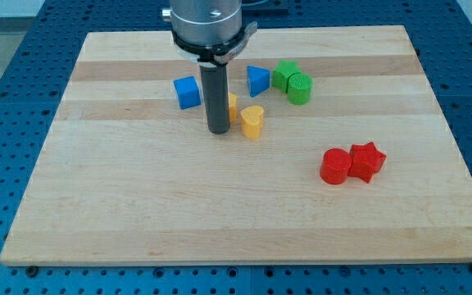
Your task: Move yellow hexagon below the blue triangle
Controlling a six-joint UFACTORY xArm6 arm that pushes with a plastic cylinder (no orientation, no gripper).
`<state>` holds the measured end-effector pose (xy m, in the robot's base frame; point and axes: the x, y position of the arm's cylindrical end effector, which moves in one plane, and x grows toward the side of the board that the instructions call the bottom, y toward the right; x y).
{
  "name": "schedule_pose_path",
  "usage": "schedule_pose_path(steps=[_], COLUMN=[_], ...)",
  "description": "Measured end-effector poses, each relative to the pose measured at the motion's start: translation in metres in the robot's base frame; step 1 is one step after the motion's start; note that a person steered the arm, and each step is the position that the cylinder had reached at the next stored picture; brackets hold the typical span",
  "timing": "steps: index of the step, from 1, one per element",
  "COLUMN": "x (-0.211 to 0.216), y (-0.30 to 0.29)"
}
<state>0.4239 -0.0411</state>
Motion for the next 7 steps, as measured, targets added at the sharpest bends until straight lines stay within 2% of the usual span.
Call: schedule_pose_path(steps=[3,7], x=[0.001,-0.033], y=[-0.027,-0.002])
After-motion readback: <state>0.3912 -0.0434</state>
